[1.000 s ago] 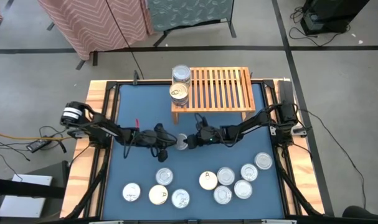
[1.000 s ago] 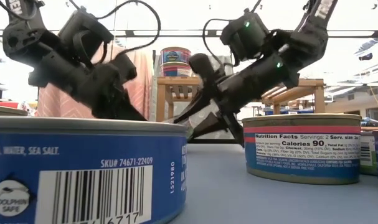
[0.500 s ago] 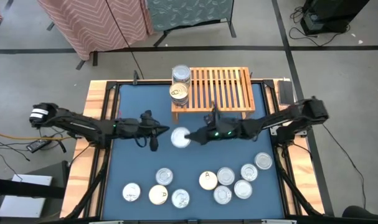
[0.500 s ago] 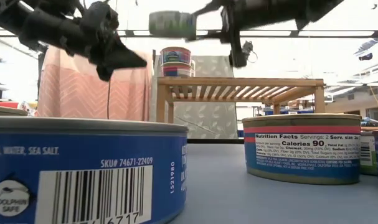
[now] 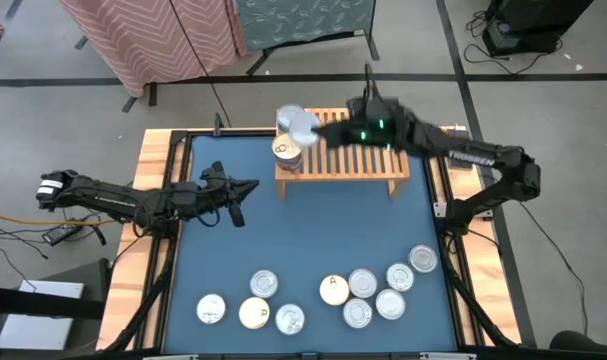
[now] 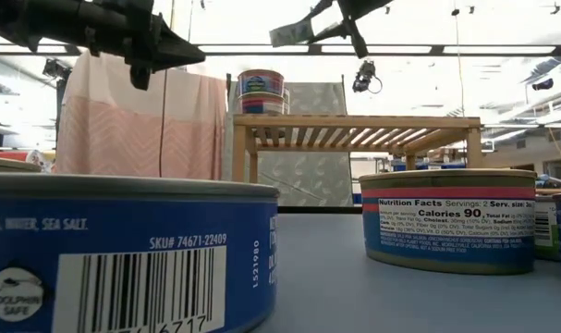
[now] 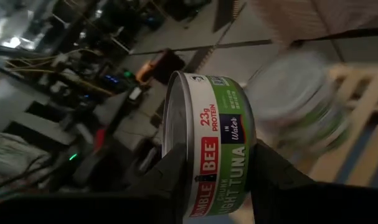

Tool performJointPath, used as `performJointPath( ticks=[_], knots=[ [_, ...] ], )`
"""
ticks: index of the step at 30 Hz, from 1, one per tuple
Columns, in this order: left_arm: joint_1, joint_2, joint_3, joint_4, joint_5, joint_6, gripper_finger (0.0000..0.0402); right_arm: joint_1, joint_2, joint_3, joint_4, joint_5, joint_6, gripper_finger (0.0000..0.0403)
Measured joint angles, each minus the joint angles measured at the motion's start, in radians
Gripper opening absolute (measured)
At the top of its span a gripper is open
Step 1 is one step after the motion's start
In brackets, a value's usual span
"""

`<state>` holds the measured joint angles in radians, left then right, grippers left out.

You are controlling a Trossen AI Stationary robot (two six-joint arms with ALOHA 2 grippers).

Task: Stack canned seafood by type on shelf
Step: Stack the green tuna can on top of the other green tuna cans on the shelf

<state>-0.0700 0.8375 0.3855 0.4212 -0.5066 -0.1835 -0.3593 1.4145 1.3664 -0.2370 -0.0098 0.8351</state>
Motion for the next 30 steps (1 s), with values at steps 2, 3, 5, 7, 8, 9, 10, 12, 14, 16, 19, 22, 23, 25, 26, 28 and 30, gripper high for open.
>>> performJointPath(
  ticks=[2,3,5,7,8,9,10,12,14,16,19,22,23,25,26,28,30],
  knots=[
    [0.0,-0.004,0.0,-0.001,-0.01,0.0,0.0009,-0.053,0.026,0.054,-0.031,-0.059,-0.022,0.0105],
    [0.0,-0.004,0.001,0.0,-0.016,0.0,0.0009,-0.078,0.037,0.076,-0.032,-0.094,-0.024,0.0105],
    [0.0,-0.003,0.001,0.0,-0.02,0.0,0.0009,-0.125,0.06,0.117,-0.027,-0.173,-0.023,0.0105],
    [0.0,-0.003,0.001,-0.001,-0.02,0.0,0.0009,-0.166,0.09,0.151,-0.024,-0.25,-0.019,0.0105],
    [0.0,-0.003,0.001,0.0,-0.02,0.0,0.0009,-0.183,0.107,0.166,-0.025,-0.271,-0.015,0.0105],
    [0.0,-0.003,0.001,0.0,-0.02,0.0,0.0009,-0.196,0.127,0.179,-0.028,-0.286,-0.007,0.0105],
    [0.0,-0.003,0.001,-0.001,-0.02,0.0,0.0009,-0.206,0.15,0.193,-0.029,-0.299,0.002,0.0105],
    [-0.001,-0.003,0.001,-0.001,-0.023,0.0,0.0009,-0.224,0.193,0.22,-0.033,-0.338,0.01,0.0105],
    [-0.001,-0.003,0.001,-0.001,-0.026,0.0,0.0009,-0.233,0.238,0.252,-0.027,-0.399,0.023,0.0105],
    [-0.001,-0.003,0.001,-0.001,-0.03,0.0,0.0009,-0.235,0.282,0.286,-0.029,-0.447,0.029,0.0105],
    [-0.001,-0.003,0.001,-0.001,-0.031,0.0,0.0009,-0.238,0.325,0.328,-0.033,-0.481,0.029,0.0105],
    [-0.001,-0.003,0.001,-0.002,-0.031,0.0,0.0009,-0.251,0.349,0.362,-0.051,-0.501,0.027,0.0105],
    [-0.001,-0.003,0.001,-0.002,-0.031,0.0,0.0009,-0.259,0.354,0.366,-0.063,-0.509,0.025,0.0105],
    [-0.001,-0.003,0.001,-0.002,-0.031,0.0,0.0009,-0.272,0.366,0.367,-0.078,-0.518,0.025,0.0105],
    [-0.001,-0.003,0.001,-0.002,-0.031,0.0,0.0009,-0.282,0.37,0.367,-0.091,-0.528,0.026,0.0105],
    [-0.001,-0.003,0.001,-0.002,-0.031,0.0,0.0009,-0.293,0.382,0.366,-0.104,-0.535,0.021,0.0105],
    [-0.001,-0.003,0.001,-0.002,-0.032,0.0,0.0009,-0.308,0.385,0.366,-0.103,-0.555,0.021,0.0105]
  ],
)
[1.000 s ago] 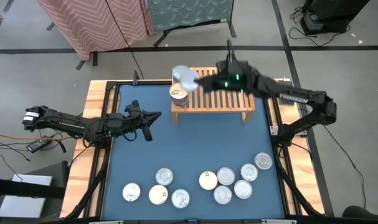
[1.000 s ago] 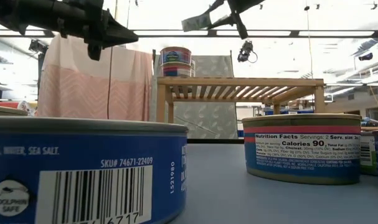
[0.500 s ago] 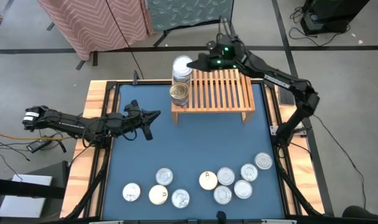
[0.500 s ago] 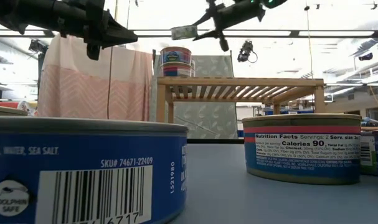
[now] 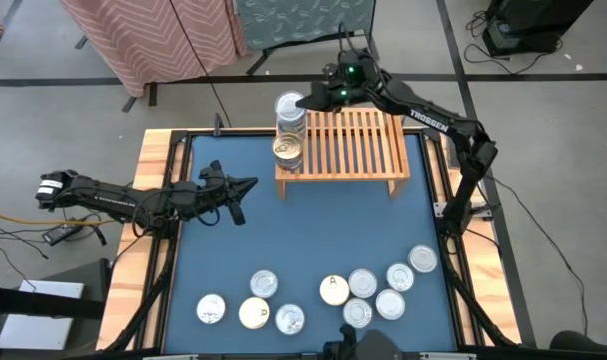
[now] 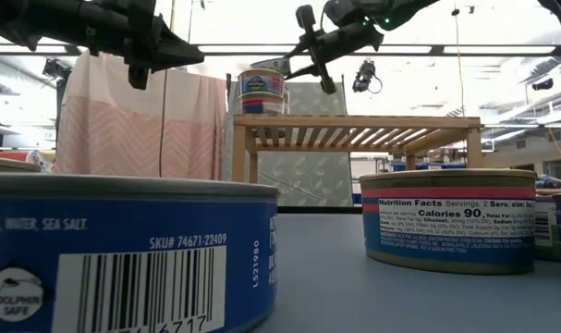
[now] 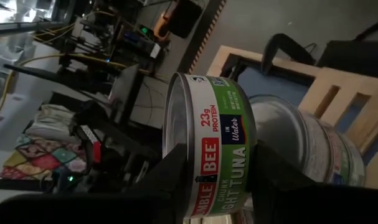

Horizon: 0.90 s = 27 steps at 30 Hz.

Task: Stack canned seafood by type on shelf
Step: Stack the green tuna can on top of the other green tuna cans on the shelf

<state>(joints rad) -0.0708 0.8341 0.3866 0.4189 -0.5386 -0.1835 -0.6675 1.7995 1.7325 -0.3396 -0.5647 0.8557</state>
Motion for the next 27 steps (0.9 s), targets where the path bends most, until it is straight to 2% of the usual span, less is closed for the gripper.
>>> performJointPath(
  ticks=[9,27],
  knots=[
    [0.0,0.0,0.0,-0.02,-0.021,0.0,0.0009,-0.016,0.016,0.0,0.008,-0.033,-0.001,0.0105],
    [0.0,0.0,0.0,-0.023,-0.026,0.0,0.0009,-0.018,0.016,0.0,0.013,-0.025,-0.011,0.0105]
  ],
)
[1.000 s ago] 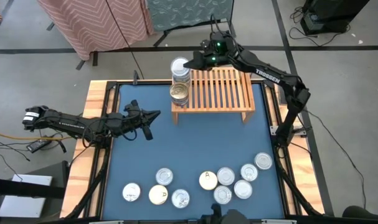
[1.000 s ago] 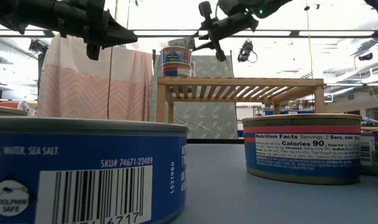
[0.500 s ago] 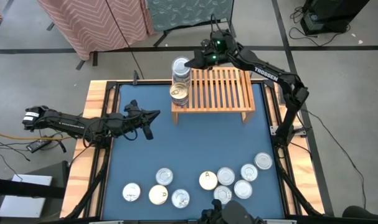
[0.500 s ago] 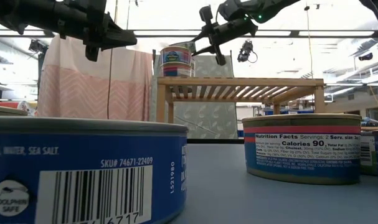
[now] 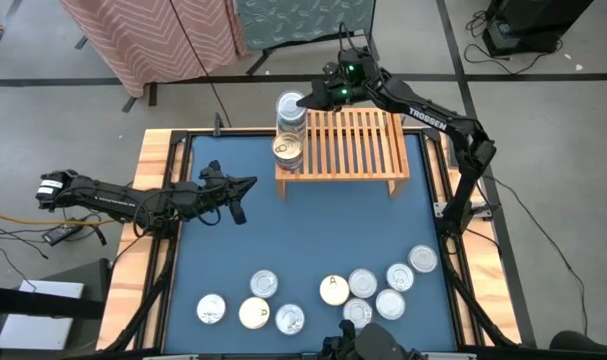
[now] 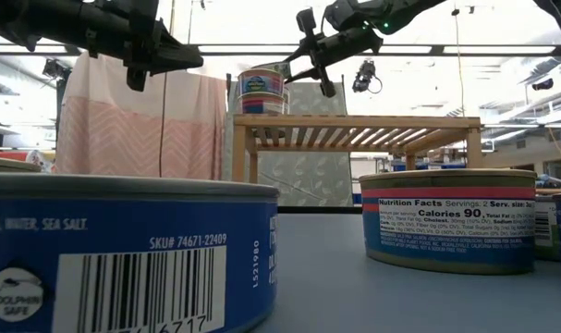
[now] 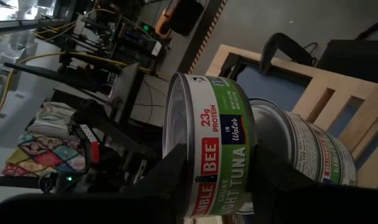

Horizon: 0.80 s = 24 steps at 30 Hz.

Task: Stack canned seafood by type on shelf
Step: Stack the green tuna can on top of the other green tuna cans on the shelf

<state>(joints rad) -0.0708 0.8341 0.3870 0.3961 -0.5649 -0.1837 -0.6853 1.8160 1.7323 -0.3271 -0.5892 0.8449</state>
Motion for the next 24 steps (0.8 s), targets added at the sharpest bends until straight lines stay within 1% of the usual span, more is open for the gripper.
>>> performJointPath(
  ticks=[8,12,24],
  knots=[
    [0.0,0.0,0.0,0.0,0.0,-0.003,0.0009,0.002,0.0,0.0,0.015,-0.001,0.013,0.0105],
    [0.0,0.0,0.0,0.0,0.0,-0.003,0.0009,0.009,0.012,0.0,0.02,-0.027,0.019,0.0105],
    [0.0,0.0,0.0,-0.004,0.0,-0.004,0.0009,0.007,0.026,0.0,0.033,-0.024,0.02,0.0105]
  ],
)
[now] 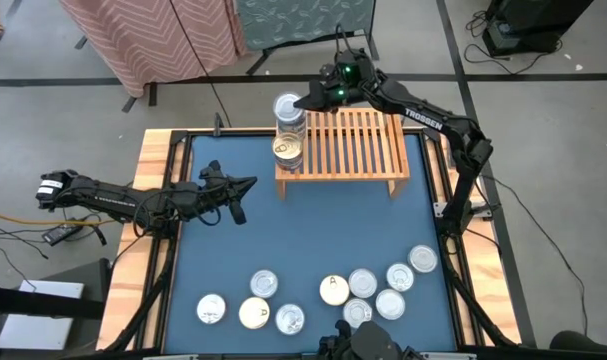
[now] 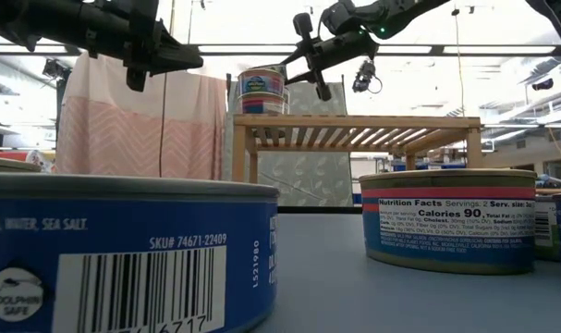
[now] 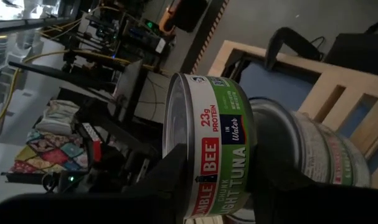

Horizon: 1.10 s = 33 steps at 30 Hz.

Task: Stack canned seafood by type on shelf
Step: Stack the green tuna can on top of the other green tuna cans on the shelf

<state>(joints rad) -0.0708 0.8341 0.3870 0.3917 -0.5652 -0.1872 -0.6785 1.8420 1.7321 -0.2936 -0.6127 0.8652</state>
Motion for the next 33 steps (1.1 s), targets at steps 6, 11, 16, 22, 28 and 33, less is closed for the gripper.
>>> performJointPath(
  ticks=[6,11,16,22,28,33],
  knots=[
    [0.0,0.0,0.0,-0.005,0.0,0.0,0.0009,-0.003,0.0,0.0,-0.001,-0.003,0.019,0.0105],
    [0.0,0.0,0.0,-0.005,0.0,0.001,0.0009,-0.015,0.0,0.0,-0.038,-0.002,0.026,0.0179],
    [0.0,0.0,0.0,-0.014,0.0,0.0,0.0009,-0.018,0.0,0.0,-0.051,-0.01,-0.007,0.0235],
    [0.0,0.0,0.0,-0.021,0.0,0.0,0.0009,-0.021,0.0,0.0,-0.052,-0.016,-0.037,0.0245],
    [0.0,0.0,0.0,-0.021,0.0,0.0,0.0009,-0.027,0.0,0.0,-0.113,-0.018,-0.101,0.0238],
    [0.0,0.0,0.0,-0.021,0.0,0.0,0.0009,-0.027,-0.001,0.002,-0.134,-0.02,-0.144,0.0237]
  ],
)
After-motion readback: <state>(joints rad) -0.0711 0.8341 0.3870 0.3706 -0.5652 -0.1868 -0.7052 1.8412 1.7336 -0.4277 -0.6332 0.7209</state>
